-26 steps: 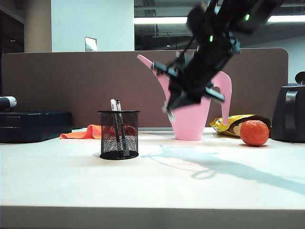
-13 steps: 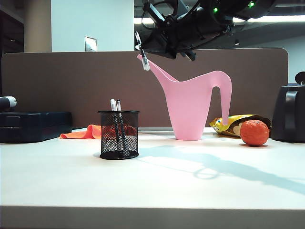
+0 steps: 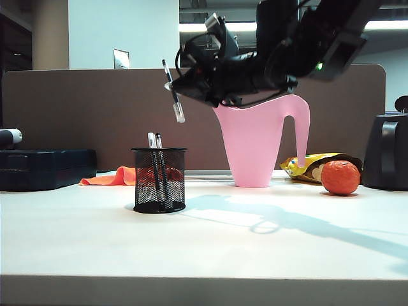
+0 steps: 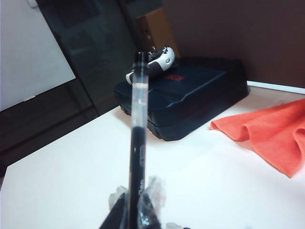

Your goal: Pick up a few water-based pens and put them in the pen basket.

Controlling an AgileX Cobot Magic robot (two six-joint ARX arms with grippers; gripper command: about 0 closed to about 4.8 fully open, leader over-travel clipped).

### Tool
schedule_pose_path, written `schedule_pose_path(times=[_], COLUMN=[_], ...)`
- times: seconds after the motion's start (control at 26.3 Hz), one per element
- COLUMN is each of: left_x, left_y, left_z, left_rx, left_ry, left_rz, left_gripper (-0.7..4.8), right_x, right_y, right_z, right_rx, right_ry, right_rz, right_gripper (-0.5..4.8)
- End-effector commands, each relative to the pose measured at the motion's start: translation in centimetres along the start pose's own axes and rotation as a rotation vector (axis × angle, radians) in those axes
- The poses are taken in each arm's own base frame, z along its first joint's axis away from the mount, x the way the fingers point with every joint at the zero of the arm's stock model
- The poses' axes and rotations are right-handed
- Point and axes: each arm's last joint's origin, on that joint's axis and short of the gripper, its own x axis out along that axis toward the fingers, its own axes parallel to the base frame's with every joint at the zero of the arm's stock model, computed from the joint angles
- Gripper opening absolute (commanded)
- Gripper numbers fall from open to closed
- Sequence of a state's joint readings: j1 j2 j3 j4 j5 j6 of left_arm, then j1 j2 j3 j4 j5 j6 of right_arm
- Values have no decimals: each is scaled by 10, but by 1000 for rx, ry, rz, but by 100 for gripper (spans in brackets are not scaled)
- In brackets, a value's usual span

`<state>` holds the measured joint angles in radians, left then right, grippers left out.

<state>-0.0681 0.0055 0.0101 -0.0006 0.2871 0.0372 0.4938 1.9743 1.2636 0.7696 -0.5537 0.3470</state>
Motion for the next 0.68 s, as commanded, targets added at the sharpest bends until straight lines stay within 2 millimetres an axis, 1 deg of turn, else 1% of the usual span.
schedule_pose_path(times=[0.04, 0.38, 0.49, 0.68], left_x=[0, 0, 0, 0], left_y=[0, 0, 0, 0], left_z=[2, 2, 2, 2], left_rx=[10, 10, 10, 10], left_ry=[-10, -10, -11, -11], left_rz=[-1, -1, -1, -2], left_gripper=[-5, -5, -5, -5], right_x=[4, 18, 19, 19], right_y=[0, -2, -3, -4], right_z=[-4, -41, -45, -45], right_rx=[-7, 33, 38, 40], right_ry=[-34, 38, 45, 43], right_rz=[38, 49, 43, 25], right_gripper=[-7, -7, -7, -7])
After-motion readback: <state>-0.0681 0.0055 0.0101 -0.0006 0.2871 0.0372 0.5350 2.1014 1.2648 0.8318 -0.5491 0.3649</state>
